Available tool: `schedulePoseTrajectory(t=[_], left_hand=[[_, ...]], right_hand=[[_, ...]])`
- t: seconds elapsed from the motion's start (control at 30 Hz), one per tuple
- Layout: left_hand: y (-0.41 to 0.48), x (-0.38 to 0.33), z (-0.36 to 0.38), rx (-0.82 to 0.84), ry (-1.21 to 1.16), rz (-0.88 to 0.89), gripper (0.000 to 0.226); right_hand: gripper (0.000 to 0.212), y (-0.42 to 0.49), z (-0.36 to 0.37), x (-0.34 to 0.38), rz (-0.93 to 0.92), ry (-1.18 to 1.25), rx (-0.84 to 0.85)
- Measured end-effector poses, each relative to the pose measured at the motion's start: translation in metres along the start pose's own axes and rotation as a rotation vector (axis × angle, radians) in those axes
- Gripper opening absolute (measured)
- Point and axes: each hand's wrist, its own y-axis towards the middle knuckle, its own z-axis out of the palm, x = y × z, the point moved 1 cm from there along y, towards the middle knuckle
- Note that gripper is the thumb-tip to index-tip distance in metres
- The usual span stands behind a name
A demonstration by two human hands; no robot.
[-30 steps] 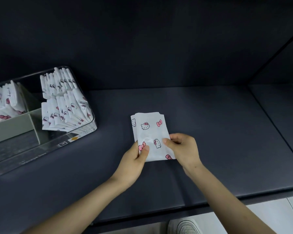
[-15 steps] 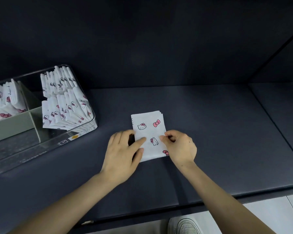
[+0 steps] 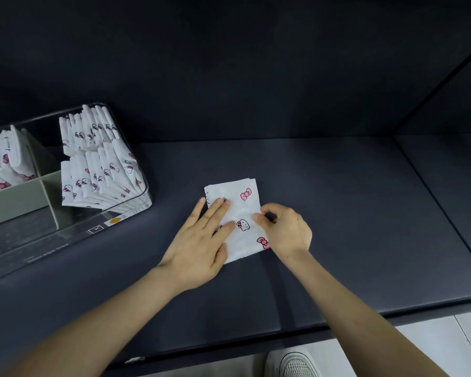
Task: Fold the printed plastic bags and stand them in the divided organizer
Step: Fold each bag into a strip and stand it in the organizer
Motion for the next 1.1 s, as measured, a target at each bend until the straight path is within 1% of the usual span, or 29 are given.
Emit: schedulePoseTrajectory(t=[0.1,0.23,0.3,0.33,0.37,0.43,0.5,0.63,0.73,0.83,0.9,0.97,1.03,1.1], left_hand=[[0.001,0.002,0.003,0.048,0.034,-0.037,0.049],[-0.003,0.001,0.009,0.086,0.006,-0.122,0.054],[-0.004,0.001,0.011,0.098,0.000,-0.135,0.055],[-0.004,0.001,0.012,0.102,-0.005,-0.139,0.056],[-0.004,0.001,0.012,0.106,-0.010,-0.144,0.058],[-0.004,0.001,0.014,0.118,-0.016,-0.151,0.065],[-0.004,0.002,0.015,0.120,-0.008,-0.158,0.067],[-0.005,0.002,0.016,0.127,-0.008,-0.182,0.070],[-0.004,0.002,0.015,0.135,-0.023,-0.190,0.071],[-0.004,0.001,0.015,0.128,-0.030,-0.191,0.070],[-0.004,0.002,0.016,0.119,-0.037,-0.191,0.069],[-0.005,0.001,0.016,0.103,-0.048,-0.198,0.068],[-0.004,0.000,0.016,0.085,-0.065,-0.197,0.068],[-0.005,0.001,0.014,0.047,-0.100,-0.190,0.066]], right_hand=[[0.015,0.003,0.002,-0.001,-0.006,-0.016,0.006],[0.019,0.006,0.002,0.001,-0.067,-0.117,0.015],[0.030,-0.001,0.003,0.000,-0.083,-0.163,-0.017],[0.041,-0.007,0.006,-0.004,-0.127,-0.217,-0.110],[0.053,-0.013,0.011,-0.009,-0.208,-0.279,-0.245],[0.068,-0.028,0.022,-0.017,-0.337,-0.361,-0.431],[0.072,-0.033,0.029,-0.026,-0.366,-0.386,-0.482],[0.066,-0.032,0.023,-0.041,-0.326,-0.410,-0.541],[0.062,-0.031,0.021,-0.046,-0.328,-0.401,-0.529],[0.051,-0.029,0.013,-0.051,-0.387,-0.327,-0.515],[0.041,-0.029,0.002,-0.057,-0.514,-0.248,-0.492],[0.036,-0.029,-0.006,-0.059,-0.728,-0.207,-0.408],[0.032,-0.025,-0.008,-0.055,-0.949,-0.272,-0.290],[0.025,-0.019,-0.005,-0.052,-1.078,-0.370,-0.231]])
